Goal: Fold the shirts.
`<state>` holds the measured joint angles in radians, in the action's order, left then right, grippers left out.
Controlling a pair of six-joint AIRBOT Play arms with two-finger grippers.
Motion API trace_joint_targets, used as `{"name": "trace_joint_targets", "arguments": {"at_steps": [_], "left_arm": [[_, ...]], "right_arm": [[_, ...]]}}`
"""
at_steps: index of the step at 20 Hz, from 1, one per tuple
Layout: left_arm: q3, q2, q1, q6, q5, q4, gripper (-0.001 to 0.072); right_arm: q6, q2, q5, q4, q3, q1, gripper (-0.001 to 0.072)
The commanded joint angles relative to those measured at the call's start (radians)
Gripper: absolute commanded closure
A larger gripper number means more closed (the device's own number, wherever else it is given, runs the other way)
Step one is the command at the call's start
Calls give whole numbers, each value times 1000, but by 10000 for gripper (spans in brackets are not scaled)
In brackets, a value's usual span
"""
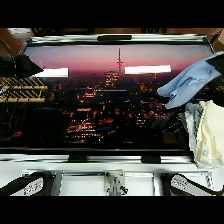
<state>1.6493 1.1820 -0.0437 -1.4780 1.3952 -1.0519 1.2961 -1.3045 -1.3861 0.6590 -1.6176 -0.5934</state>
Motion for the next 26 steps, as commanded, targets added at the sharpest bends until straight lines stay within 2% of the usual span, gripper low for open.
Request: {"name": "trace_joint_targets", "arguments": {"at_steps": [1,4,9,12,16,18,21,23,26], "left_arm": [[0,-2,1,6,5,34,676],[0,-5,17,27,5,47,676],[0,-5,60,43,0,48,676],[0,-5,63,54,-10,48,676],[0,-5,63,55,-39,47,676],[0,-5,63,57,-73,47,676],[0,-5,63,66,-108,47,676],[0,-5,63,80,-108,47,676],[0,-5,63,80,-108,47,676]], "right_arm": [[3,4,-51,150,-19,-123,642],[4,8,-99,262,-19,-196,641],[26,27,-56,340,-21,-247,641],[79,49,45,393,-21,-247,642],[154,62,210,309,-20,-246,642],[203,54,192,229,-20,-237,642],[201,57,106,228,-21,-232,642],[191,79,45,323,-21,-232,642],[184,129,-71,562,-21,-232,641]]}}
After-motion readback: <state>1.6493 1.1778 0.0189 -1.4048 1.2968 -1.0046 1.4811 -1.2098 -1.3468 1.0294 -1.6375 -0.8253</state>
